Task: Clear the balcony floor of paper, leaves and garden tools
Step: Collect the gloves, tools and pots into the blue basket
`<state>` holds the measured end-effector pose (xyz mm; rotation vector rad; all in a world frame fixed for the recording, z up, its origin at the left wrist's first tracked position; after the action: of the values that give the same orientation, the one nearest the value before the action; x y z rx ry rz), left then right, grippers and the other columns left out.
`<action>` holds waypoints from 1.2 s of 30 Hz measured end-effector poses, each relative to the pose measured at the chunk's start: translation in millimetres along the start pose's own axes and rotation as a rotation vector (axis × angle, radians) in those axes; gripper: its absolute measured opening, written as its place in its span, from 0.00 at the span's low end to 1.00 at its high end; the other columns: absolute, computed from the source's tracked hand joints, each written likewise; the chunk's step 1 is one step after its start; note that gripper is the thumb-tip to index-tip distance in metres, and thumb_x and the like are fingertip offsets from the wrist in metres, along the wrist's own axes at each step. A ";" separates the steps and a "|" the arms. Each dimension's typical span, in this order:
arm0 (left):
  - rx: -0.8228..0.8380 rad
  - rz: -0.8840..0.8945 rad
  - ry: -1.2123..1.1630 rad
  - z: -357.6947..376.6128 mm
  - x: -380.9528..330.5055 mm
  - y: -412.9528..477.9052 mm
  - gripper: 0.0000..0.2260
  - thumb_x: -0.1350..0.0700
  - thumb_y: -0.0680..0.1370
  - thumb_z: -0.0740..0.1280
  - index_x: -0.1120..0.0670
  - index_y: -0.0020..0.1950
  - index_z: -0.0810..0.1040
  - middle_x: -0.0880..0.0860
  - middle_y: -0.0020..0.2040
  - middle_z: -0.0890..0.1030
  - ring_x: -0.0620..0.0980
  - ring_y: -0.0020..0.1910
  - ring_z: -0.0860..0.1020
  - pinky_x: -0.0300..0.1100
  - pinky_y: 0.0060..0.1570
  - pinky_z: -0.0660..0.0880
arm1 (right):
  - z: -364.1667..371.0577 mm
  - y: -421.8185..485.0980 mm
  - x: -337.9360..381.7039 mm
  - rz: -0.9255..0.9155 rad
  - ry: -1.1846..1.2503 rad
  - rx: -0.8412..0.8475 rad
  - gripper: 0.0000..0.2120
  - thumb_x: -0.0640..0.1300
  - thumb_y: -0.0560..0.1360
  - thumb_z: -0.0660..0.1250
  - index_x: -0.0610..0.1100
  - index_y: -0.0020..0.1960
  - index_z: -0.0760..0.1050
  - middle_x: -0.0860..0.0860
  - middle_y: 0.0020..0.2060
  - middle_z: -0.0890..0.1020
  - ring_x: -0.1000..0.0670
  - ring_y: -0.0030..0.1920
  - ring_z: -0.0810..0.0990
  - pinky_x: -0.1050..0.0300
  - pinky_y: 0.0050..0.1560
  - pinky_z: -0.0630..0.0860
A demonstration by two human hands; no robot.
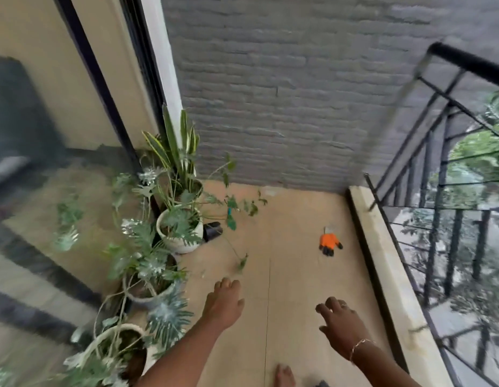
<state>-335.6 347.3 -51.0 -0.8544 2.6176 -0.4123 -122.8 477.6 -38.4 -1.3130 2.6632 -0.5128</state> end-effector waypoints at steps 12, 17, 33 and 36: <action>-0.015 -0.141 -0.109 -60.4 4.9 150.0 0.17 0.50 0.80 0.58 0.54 0.68 0.66 0.54 0.64 0.66 0.54 0.64 0.66 0.46 0.58 0.71 | -97.4 201.9 -55.7 -0.114 -0.066 0.002 0.20 0.49 0.79 0.58 0.47 0.70 0.62 0.47 0.65 0.66 0.45 0.64 0.68 0.56 0.58 0.68; -0.046 -0.172 -0.152 -86.5 25.8 225.9 0.15 0.51 0.80 0.58 0.54 0.64 0.68 0.54 0.62 0.68 0.53 0.62 0.68 0.46 0.58 0.71 | -118.6 291.7 -49.6 -0.159 -0.079 0.035 0.20 0.48 0.79 0.58 0.47 0.69 0.63 0.47 0.65 0.66 0.45 0.66 0.66 0.55 0.60 0.67; 0.073 -0.215 -0.188 -205.1 111.9 474.9 0.16 0.49 0.80 0.58 0.54 0.65 0.69 0.53 0.64 0.71 0.52 0.60 0.73 0.43 0.56 0.70 | -206.0 582.4 -19.6 -0.137 0.075 0.077 0.19 0.49 0.78 0.60 0.48 0.68 0.65 0.47 0.63 0.68 0.46 0.64 0.67 0.53 0.62 0.69; 0.132 -0.241 -0.226 -215.3 113.6 524.1 0.17 0.49 0.80 0.59 0.56 0.65 0.68 0.54 0.63 0.72 0.53 0.61 0.73 0.44 0.58 0.70 | -216.4 629.2 -28.6 -0.155 0.066 0.091 0.19 0.49 0.78 0.60 0.47 0.68 0.64 0.47 0.64 0.67 0.45 0.64 0.67 0.52 0.62 0.69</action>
<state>-776.8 719.2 -83.4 -1.1057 2.2636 -0.5128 -630.5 907.9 -60.9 -1.5082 2.5681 -0.6995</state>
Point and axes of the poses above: each hand's wrist, its own y-axis towards the middle knuckle, its own z-axis out of the palm, x = y × z, the point moved 7 cm from there along y, towards the middle knuckle
